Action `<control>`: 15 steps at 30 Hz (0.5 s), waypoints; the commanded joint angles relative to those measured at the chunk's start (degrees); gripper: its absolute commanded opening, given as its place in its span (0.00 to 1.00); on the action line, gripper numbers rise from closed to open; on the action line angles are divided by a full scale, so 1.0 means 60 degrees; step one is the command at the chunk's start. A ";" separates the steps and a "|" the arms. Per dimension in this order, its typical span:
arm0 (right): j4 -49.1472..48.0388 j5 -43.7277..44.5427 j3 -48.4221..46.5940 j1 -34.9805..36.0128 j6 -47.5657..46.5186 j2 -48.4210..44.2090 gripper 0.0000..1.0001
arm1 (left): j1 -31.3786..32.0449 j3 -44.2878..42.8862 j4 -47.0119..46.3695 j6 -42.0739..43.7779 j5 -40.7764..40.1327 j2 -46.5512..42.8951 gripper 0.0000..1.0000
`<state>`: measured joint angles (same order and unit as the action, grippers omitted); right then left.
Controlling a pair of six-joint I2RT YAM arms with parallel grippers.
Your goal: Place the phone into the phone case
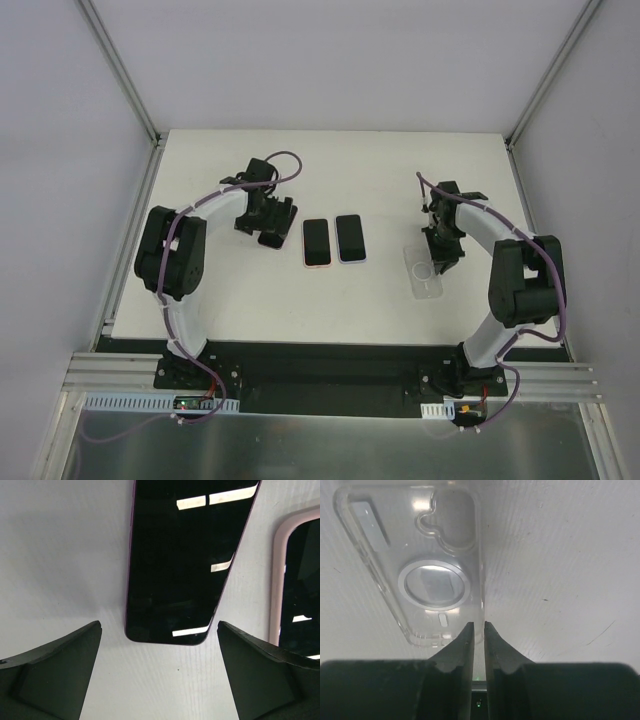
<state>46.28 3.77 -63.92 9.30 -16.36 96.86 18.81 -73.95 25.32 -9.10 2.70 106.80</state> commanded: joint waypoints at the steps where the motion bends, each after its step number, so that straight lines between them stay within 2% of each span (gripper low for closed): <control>1: 0.0226 -0.0291 -0.0186 0.0017 0.0339 -0.0352 0.20 | 0.0088 -0.0506 0.0467 0.0536 0.0136 0.0553 0.99; 5: 0.0255 -0.0554 -0.0230 0.0003 0.0514 -0.0411 0.31 | 0.0263 -0.0653 0.0511 0.0682 -0.0346 0.1036 0.99; 6: 0.0241 -0.0555 -0.0216 0.0017 0.0587 -0.0411 0.36 | 0.0322 -0.0726 0.0555 0.0711 -0.0391 0.1081 0.99; 15: -0.0096 -0.1345 0.0121 -0.0289 0.0998 -0.0571 0.53 | 0.0469 -0.0844 0.0628 0.0814 -0.0406 0.1433 0.99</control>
<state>46.00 -1.06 -63.86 8.82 -12.25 96.77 21.39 -78.63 27.18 -5.37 0.27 113.14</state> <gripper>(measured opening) 0.489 0.992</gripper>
